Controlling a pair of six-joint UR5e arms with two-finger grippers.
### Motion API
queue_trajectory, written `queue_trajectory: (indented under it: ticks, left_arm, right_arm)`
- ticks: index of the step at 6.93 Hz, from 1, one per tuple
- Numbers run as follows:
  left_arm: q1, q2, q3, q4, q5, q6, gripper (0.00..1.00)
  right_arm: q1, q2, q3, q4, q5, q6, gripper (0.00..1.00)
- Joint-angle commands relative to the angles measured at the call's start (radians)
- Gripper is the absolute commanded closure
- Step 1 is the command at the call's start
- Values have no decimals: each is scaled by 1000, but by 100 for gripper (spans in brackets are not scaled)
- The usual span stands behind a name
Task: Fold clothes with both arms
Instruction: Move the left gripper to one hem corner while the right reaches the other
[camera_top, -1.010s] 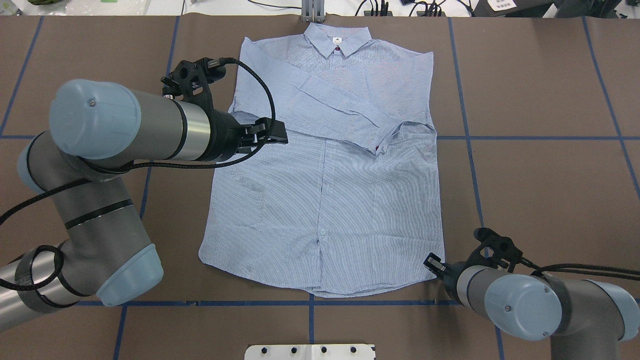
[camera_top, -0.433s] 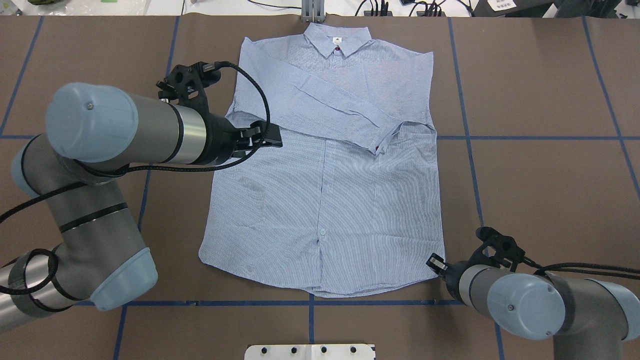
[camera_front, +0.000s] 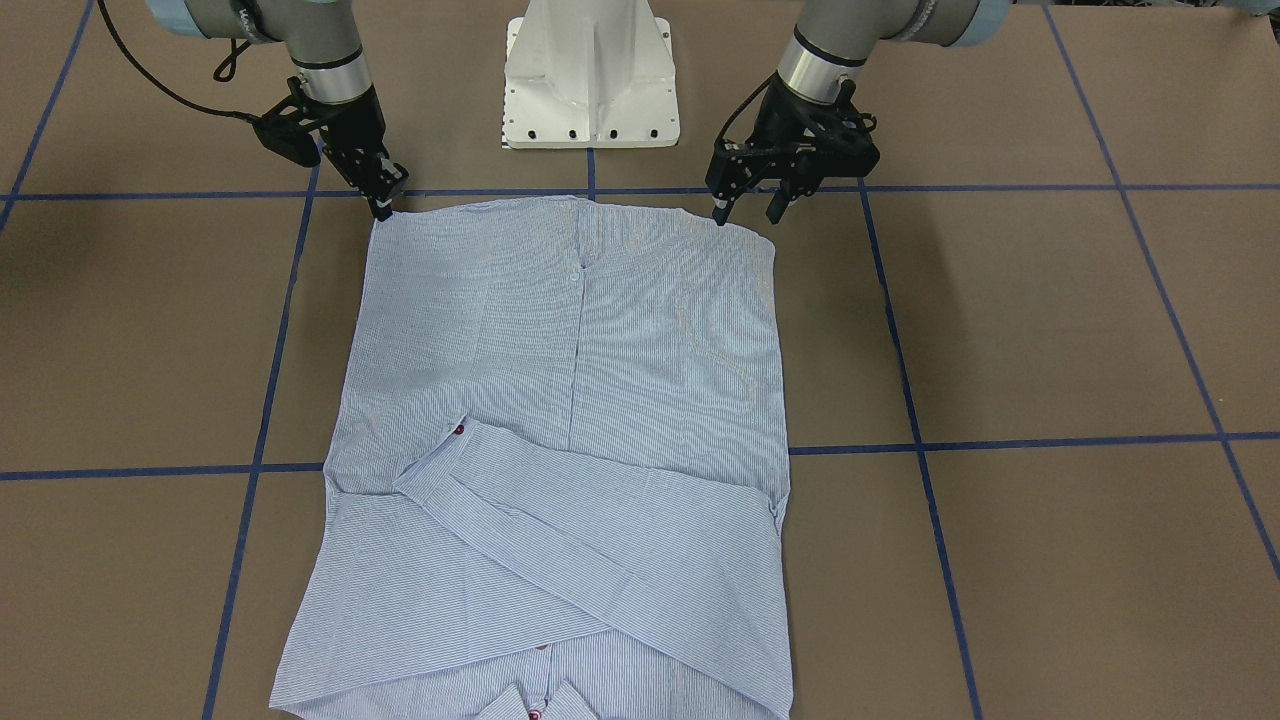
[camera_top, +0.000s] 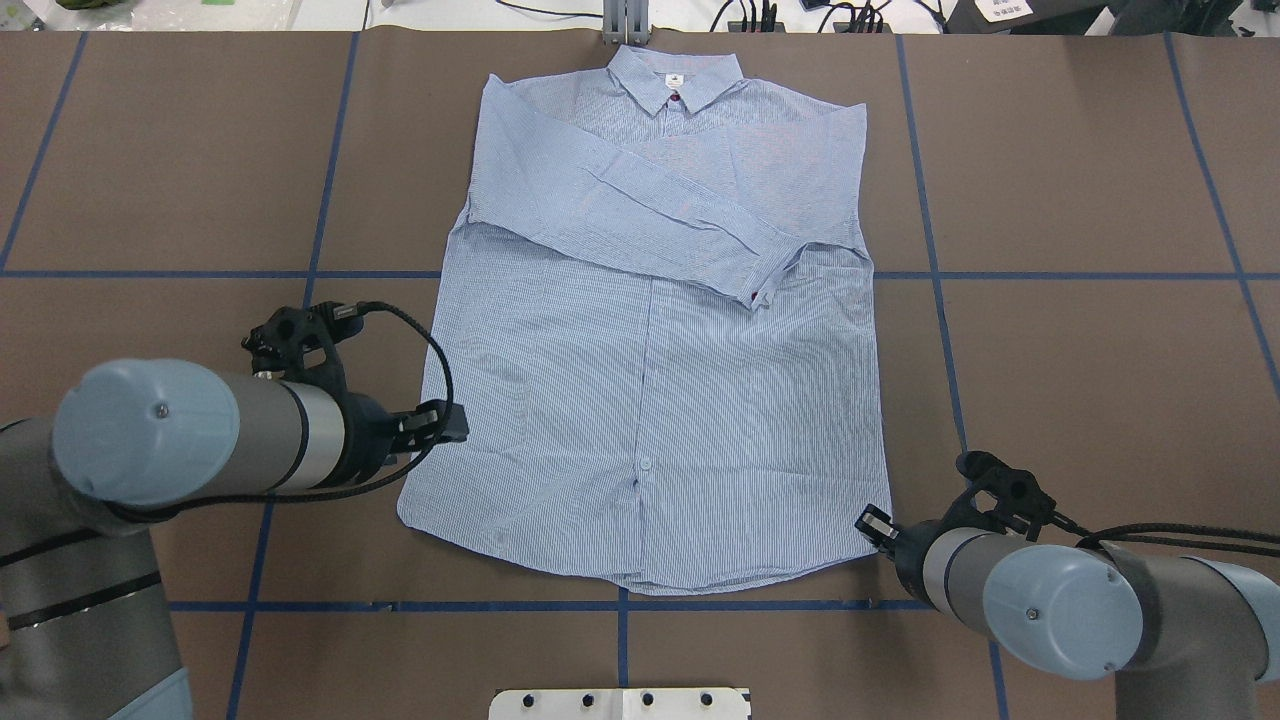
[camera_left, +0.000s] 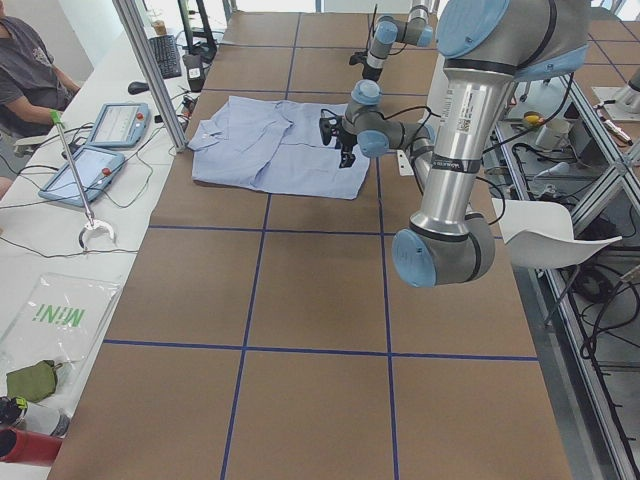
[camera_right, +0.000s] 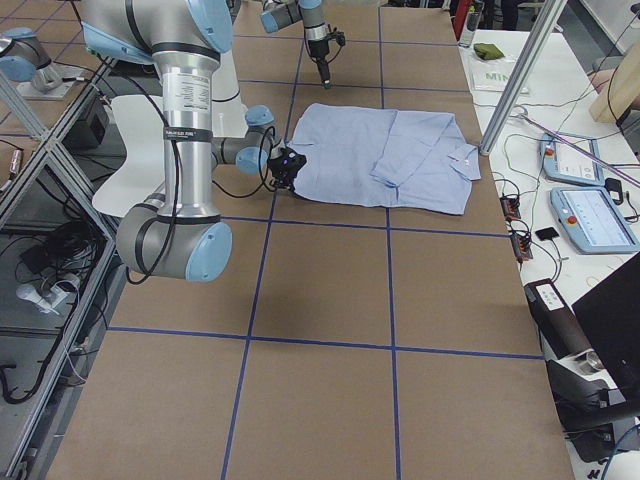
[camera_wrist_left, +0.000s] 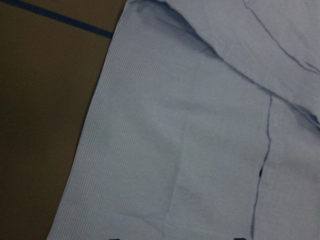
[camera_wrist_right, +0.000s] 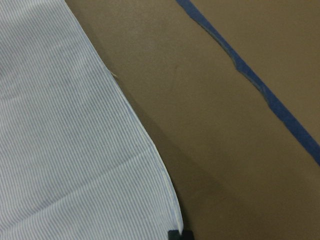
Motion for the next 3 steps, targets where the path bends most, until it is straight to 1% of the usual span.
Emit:
queue_trajectory:
  ticks: [1,3]
  left_arm:
    - [49,64,-2,4,24,-57,31]
    - [54,60,40,6,25,-57,35]
  right_arm:
    - [4,-2,0,0,0,-1,100]
    - [4,-3,-1,0,-1,-1,100]
